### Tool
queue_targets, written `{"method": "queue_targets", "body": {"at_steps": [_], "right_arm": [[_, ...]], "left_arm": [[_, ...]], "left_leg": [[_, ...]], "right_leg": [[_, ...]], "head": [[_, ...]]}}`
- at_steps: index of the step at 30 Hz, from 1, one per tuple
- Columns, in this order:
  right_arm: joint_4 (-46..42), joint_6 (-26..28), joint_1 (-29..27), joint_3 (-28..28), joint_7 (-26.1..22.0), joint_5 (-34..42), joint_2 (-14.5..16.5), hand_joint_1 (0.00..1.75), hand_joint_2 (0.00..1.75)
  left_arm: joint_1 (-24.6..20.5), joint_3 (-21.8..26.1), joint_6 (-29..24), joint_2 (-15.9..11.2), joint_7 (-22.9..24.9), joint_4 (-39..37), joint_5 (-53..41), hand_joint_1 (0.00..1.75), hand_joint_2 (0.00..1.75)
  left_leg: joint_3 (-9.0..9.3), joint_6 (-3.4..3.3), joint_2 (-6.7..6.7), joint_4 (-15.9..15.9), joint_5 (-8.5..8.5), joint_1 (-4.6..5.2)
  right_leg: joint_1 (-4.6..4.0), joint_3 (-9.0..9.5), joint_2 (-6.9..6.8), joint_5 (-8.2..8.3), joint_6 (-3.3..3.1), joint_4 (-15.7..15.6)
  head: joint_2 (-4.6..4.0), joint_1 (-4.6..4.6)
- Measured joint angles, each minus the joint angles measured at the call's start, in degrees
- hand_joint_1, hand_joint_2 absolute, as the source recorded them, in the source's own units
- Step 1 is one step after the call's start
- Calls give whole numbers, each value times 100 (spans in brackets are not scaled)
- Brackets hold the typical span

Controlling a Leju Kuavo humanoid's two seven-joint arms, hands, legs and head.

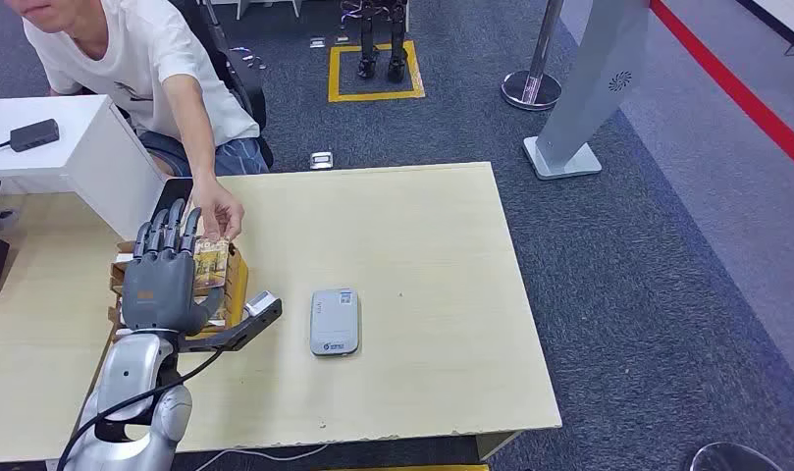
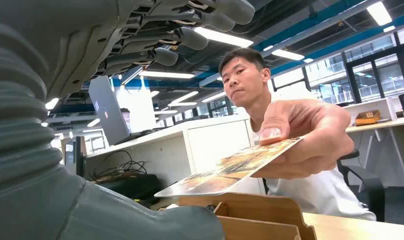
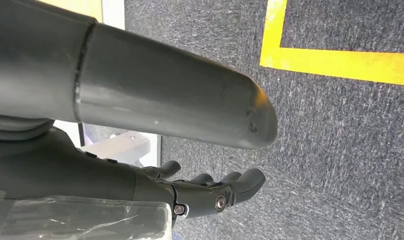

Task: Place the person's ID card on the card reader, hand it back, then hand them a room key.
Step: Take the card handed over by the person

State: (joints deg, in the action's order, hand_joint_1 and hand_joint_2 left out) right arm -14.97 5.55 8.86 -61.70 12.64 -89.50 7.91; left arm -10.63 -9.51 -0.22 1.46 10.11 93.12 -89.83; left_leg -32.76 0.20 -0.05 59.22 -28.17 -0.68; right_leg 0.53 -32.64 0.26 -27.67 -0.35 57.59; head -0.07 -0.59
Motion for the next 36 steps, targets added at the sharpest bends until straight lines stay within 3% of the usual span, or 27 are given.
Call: {"method": "queue_targets", "body": {"at_steps": [2,3,6,7,36], "right_arm": [[0,1,0,0,-1,-1,0,0,0],[0,2,0,0,-1,-2,0,0,0],[0,2,0,0,-1,-2,0,0,0],[0,2,0,0,-1,-2,0,0,0],[0,55,-23,-7,-1,-2,0,0,0]], "left_arm": [[7,0,2,0,1,10,0,4,175],[12,0,3,0,1,18,0,19,175],[24,0,7,0,1,29,0,146,175],[27,0,6,0,1,31,0,175,175],[44,0,-11,39,1,124,0,175,175]], "left_leg": [[0,0,0,0,0,0],[0,0,0,0,0,0],[0,0,0,0,0,0],[0,0,0,0,0,0],[0,0,0,0,0,0]], "right_leg": [[0,0,0,0,0,0],[0,0,0,0,0,0],[0,0,0,0,0,0],[0,0,0,0,0,0],[0,0,0,0,0,0]], "head": [[0,0],[0,0],[0,0],[0,0],[0,0]]}}
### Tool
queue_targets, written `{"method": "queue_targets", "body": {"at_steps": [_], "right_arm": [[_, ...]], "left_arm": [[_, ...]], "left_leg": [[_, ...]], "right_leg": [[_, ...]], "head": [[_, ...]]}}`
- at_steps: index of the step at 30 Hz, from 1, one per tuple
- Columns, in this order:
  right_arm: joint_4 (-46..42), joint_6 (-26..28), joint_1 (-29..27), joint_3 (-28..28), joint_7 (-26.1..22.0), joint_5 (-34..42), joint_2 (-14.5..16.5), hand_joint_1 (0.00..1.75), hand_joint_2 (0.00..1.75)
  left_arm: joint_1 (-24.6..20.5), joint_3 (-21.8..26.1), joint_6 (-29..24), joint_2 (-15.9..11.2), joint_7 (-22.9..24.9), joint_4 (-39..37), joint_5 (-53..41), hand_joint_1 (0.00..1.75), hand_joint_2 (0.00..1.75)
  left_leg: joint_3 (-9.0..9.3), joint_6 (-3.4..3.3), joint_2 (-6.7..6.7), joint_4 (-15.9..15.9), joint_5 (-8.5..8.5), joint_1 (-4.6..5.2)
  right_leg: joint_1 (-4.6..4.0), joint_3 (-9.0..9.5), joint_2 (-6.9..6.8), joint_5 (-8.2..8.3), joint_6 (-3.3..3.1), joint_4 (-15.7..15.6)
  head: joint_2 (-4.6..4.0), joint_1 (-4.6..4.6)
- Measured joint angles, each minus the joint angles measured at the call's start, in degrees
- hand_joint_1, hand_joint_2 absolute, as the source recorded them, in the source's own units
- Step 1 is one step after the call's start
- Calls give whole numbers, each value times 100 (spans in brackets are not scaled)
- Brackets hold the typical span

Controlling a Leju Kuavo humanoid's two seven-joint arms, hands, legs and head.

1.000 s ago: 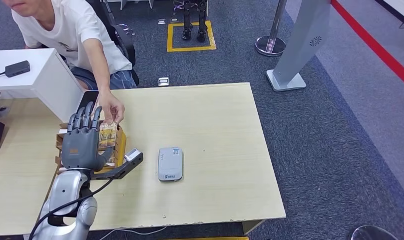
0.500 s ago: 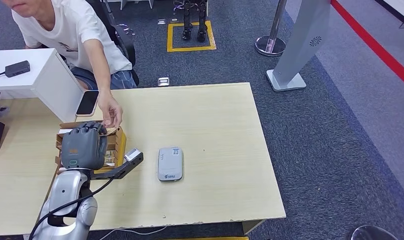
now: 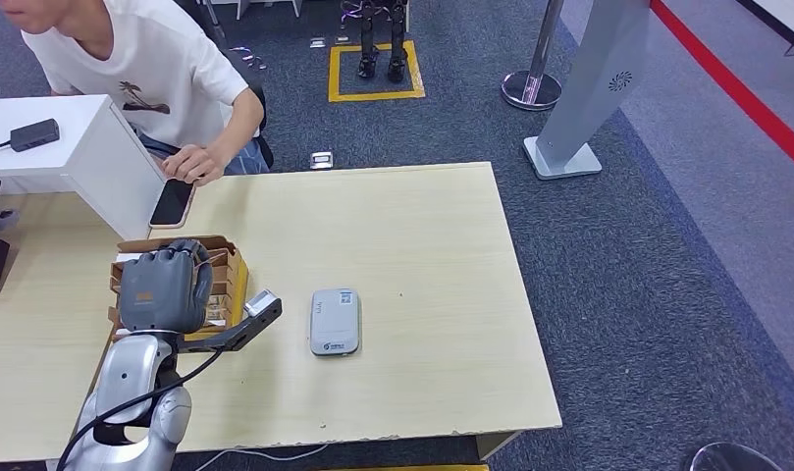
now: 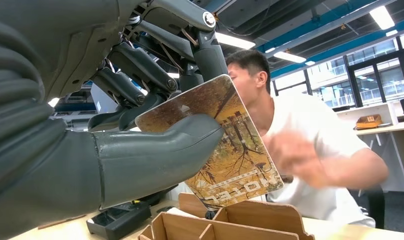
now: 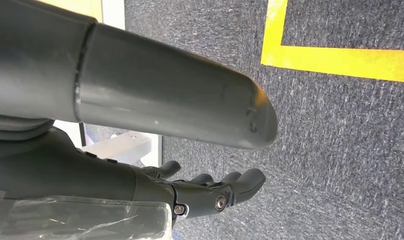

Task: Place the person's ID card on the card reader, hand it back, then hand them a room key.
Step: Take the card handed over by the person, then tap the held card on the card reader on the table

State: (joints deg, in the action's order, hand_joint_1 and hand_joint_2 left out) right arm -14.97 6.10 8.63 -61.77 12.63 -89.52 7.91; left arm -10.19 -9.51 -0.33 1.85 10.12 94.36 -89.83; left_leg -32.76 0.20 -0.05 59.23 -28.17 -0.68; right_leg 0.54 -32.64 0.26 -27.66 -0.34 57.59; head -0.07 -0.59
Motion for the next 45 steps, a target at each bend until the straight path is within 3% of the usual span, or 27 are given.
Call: {"method": "queue_targets", "body": {"at_steps": [20,34,45], "right_arm": [[0,-12,4,-2,1,-18,0,0,0],[0,-86,56,124,67,-18,-1,0,0],[0,-87,62,144,46,-18,-10,0,0]], "left_arm": [[-13,-62,-101,45,-43,-27,0,175,175],[-90,-737,-588,738,-618,-843,0,175,175],[42,-1112,-691,862,-815,-1200,7,175,175]], "left_leg": [[1,0,0,1,0,0],[0,-1,-1,3,-1,3],[0,-1,0,2,-1,2]], "right_leg": [[0,0,0,0,0,0],[3,0,0,2,3,-1],[2,0,0,2,3,-1]], "head": [[0,0],[0,0],[0,0]]}}
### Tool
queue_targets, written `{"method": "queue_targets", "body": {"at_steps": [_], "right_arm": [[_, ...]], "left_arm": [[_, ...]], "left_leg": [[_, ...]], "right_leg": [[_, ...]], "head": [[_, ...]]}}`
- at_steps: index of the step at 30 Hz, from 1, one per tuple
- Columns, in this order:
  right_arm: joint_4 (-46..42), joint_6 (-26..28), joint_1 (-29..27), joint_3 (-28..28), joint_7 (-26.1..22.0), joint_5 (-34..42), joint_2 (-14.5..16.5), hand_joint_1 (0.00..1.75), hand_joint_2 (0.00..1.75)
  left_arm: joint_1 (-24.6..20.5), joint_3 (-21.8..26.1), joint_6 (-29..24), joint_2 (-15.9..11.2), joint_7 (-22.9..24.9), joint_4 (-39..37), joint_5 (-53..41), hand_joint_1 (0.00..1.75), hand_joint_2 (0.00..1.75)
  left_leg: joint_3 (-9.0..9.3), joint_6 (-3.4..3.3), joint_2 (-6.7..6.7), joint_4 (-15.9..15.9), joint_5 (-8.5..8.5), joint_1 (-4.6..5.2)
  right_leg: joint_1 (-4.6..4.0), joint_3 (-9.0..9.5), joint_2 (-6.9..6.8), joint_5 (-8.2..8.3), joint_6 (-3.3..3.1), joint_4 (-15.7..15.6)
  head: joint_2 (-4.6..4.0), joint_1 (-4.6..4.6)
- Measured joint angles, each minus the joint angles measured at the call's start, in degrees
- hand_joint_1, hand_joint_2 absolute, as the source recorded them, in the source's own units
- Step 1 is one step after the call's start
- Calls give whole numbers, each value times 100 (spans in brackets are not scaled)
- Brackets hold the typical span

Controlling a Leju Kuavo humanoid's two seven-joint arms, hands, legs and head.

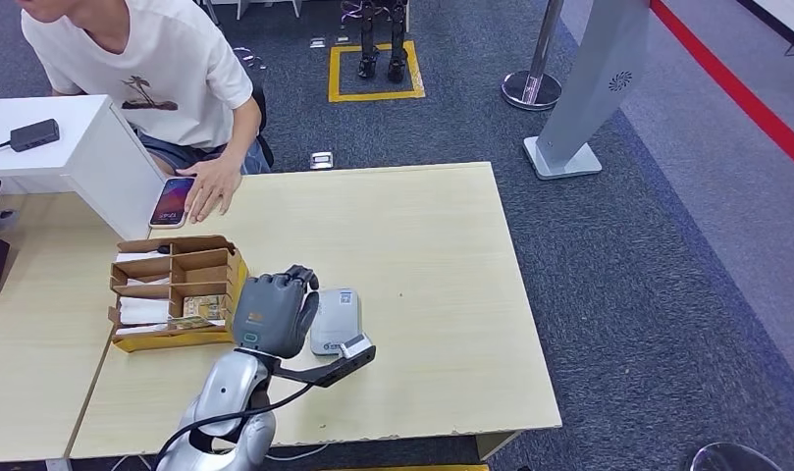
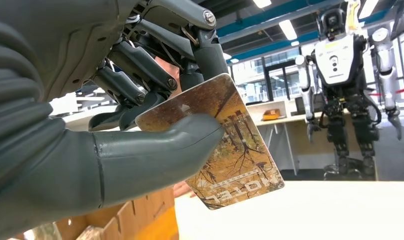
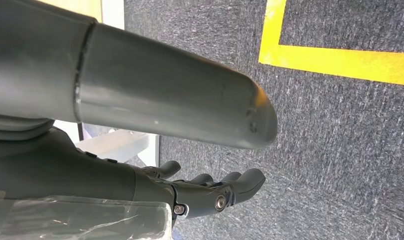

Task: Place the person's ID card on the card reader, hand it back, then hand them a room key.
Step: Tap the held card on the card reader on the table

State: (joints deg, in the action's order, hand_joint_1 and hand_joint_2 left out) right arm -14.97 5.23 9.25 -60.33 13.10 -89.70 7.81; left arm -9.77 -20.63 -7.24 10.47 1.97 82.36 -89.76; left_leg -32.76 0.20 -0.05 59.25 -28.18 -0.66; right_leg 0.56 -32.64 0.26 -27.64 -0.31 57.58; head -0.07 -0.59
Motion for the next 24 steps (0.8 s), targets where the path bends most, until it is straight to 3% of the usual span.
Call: {"method": "queue_targets", "body": {"at_steps": [10,17,24], "right_arm": [[0,2,-1,-2,-22,2,-3,0,0],[0,8,-19,-4,-21,2,-5,0,0],[0,8,-34,-6,-21,2,-8,0,0]], "left_arm": [[140,-33,-126,-25,40,-341,-2,175,175],[173,-84,-248,-159,780,-587,-7,175,175],[173,-149,-248,-283,890,-726,-7,175,175]], "left_leg": [[0,0,0,0,0,0],[0,0,0,0,0,0],[0,0,0,0,0,0]], "right_leg": [[0,0,0,0,0,0],[0,0,0,0,0,0],[0,0,0,0,0,0]], "head": [[0,0],[0,0],[0,0]]}}
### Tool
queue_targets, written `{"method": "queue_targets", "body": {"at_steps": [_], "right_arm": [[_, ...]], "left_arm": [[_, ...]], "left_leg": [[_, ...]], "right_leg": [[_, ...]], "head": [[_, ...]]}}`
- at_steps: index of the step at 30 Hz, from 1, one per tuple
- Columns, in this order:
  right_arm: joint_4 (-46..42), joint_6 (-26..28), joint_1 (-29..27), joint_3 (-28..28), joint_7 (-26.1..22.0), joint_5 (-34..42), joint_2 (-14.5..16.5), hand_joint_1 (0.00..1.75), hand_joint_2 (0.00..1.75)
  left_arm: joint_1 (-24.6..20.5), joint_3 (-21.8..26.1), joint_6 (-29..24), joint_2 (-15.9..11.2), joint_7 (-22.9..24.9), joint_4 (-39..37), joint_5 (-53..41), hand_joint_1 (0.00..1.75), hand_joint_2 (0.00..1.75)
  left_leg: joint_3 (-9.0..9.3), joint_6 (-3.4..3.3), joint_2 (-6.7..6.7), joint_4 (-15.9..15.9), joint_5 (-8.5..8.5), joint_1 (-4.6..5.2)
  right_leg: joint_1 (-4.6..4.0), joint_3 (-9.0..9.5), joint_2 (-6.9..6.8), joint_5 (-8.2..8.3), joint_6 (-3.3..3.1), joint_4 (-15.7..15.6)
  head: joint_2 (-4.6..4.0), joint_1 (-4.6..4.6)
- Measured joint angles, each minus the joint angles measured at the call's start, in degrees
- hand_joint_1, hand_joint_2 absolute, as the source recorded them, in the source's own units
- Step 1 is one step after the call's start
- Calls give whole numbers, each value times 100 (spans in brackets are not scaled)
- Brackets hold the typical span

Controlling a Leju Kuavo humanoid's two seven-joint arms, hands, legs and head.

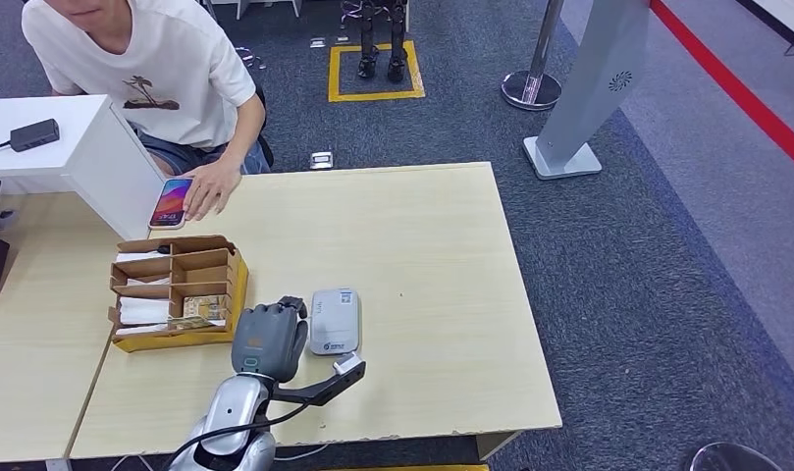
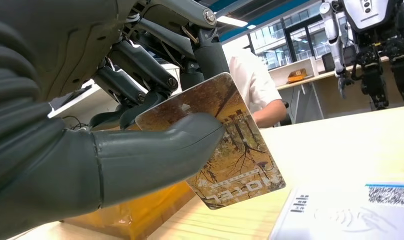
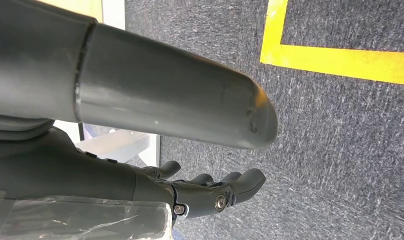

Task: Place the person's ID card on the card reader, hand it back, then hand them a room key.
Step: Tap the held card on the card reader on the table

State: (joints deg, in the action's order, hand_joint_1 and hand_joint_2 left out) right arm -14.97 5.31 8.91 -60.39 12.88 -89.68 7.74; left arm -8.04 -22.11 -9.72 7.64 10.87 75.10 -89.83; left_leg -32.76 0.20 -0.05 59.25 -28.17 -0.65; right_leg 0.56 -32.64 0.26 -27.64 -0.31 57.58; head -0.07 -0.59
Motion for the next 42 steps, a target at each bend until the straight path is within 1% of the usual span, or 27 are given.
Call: {"method": "queue_targets", "body": {"at_steps": [6,14,28,30,32,36,42], "right_arm": [[0,0,-2,0,-5,-1,0,0,0],[0,5,-2,-4,-16,-2,0,0,0],[0,6,-2,-4,-15,-2,0,0,0],[0,-2,-2,-4,-15,-2,0,0,0],[0,-14,-1,-2,-14,-2,0,0,0],[0,-39,5,17,-14,-2,0,0,0],[0,-93,8,62,-14,-2,0,0,0]], "left_arm": [[-2,-28,2,-80,262,-46,0,175,175],[7,-21,-1,-153,267,-59,-1,175,175],[13,-9,-5,-167,248,-61,0,175,175],[13,-9,-39,-164,143,-61,-1,175,175],[13,-8,-121,-146,-87,-61,-2,175,175],[4,-5,-279,-20,-521,-61,-1,175,175],[-49,-17,-260,160,-685,-26,-1,175,175]], "left_leg": [[0,0,0,0,0,0],[0,0,-1,0,0,0],[-1,0,-1,0,0,0],[-1,0,-1,0,0,0],[-1,0,-1,0,0,0],[-1,0,-1,0,0,0],[0,0,-1,1,0,1]], "right_leg": [[0,0,-1,0,0,0],[0,0,-1,0,0,0],[0,0,-1,0,0,0],[0,0,-1,0,0,0],[0,0,-1,0,0,0],[1,0,-1,0,0,0],[1,0,-2,0,0,0]], "head": [[0,1],[0,0],[0,0],[0,0],[0,0],[0,1],[0,0]]}}
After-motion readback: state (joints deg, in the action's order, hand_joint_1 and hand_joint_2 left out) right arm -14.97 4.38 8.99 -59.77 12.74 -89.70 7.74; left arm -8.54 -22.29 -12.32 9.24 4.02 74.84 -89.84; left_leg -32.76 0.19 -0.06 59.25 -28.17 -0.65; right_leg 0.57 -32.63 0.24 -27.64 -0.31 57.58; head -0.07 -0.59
